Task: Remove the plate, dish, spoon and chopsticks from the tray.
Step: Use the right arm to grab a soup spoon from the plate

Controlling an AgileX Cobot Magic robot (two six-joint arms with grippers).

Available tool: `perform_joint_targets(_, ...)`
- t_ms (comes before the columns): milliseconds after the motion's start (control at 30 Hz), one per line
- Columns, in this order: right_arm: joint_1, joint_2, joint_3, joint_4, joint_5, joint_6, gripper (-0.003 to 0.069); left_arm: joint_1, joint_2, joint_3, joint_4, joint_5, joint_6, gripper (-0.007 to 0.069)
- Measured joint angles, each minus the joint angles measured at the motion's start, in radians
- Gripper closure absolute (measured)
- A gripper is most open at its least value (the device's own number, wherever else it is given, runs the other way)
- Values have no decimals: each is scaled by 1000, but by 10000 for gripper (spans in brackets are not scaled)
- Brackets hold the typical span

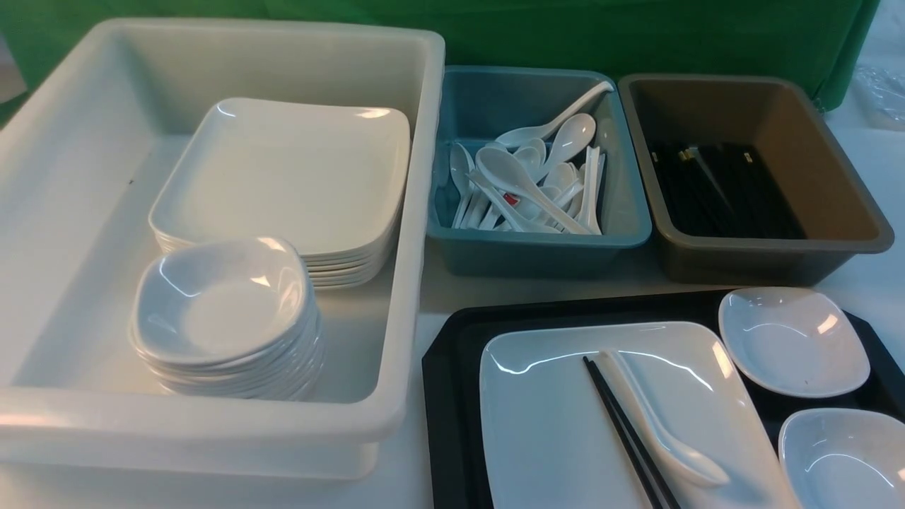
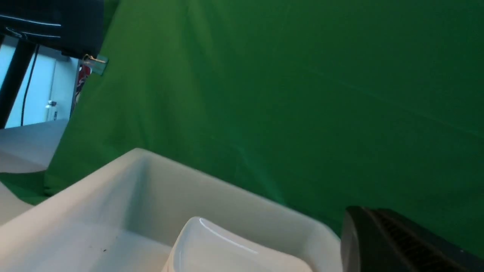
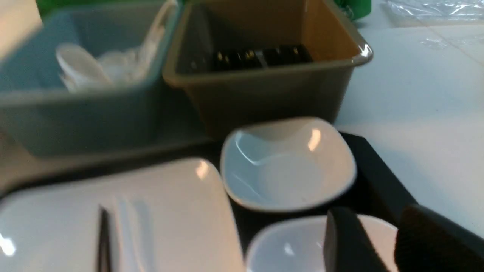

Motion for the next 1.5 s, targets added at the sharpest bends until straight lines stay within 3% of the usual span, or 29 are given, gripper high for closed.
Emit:
perform_joint_targets(33, 0, 0, 0, 7, 0, 16, 420, 0, 0, 0, 0, -3, -6, 604)
perform_joint_targets(100, 0, 0, 0, 71, -126, 209, 420, 0, 0, 0, -2, -48, -96, 604)
perform_joint_targets(200, 0, 0, 0, 103, -233, 347, 421, 0, 0, 0, -2, -209, -239, 604)
perform_joint_targets(300, 0, 0, 0, 111, -265, 380, 425, 0, 0, -14, -11, -352, -287, 604)
perform_joint_targets(400, 0, 0, 0, 112, -277, 377, 425, 0, 14, -80, -14, -331, -295, 604)
perform_joint_targets(500, 0, 0, -1, 113, -340, 381, 430, 0, 108, -274, 46, -141, -297, 604)
perform_joint_targets(567, 1, 3, -55, 64, -293, 383, 461, 0, 215, -421, 132, 80, -306, 604)
perform_joint_targets(600, 1, 3, -55, 64, -284, 383, 466, 0, 225, -435, 139, 80, -306, 604)
perform_joint_targets(700, 34, 117, -316, -37, 2, 306, 575, 0, 455, -684, 174, 494, -191, 604)
perform_joint_targets(733, 37, 127, -331, -39, 2, 295, 580, 0, 455, -694, 174, 514, -180, 604)
perform_joint_targets(767, 62, 218, -451, -47, 147, 204, 612, 0, 553, -772, 159, 664, -92, 604)
perform_joint_targets(900, 139, 467, -693, -55, 483, 48, 627, 0, 758, -889, 87, 942, 59, 604)
perform_joint_targets(1033, 228, 735, -869, -58, 760, -74, 627, 0, 923, -928, -45, 1126, 223, 604)
perform_joint_targets(1133, 281, 880, -946, -60, 841, -140, 627, 0, 986, -929, -113, 1178, 303, 604)
perform_joint_targets(1333, 414, 1187, -1078, -61, 908, -228, 592, -49, 1052, -946, -160, 1192, 392, 613)
perform_joint_targets(1433, 450, 1276, -1114, -62, 927, -236, 565, -110, 1078, -978, -162, 1214, 394, 622)
perform_joint_targets(1500, 480, 1351, -1144, -60, 935, -249, 534, -213, 1118, -1025, -151, 1234, 391, 624)
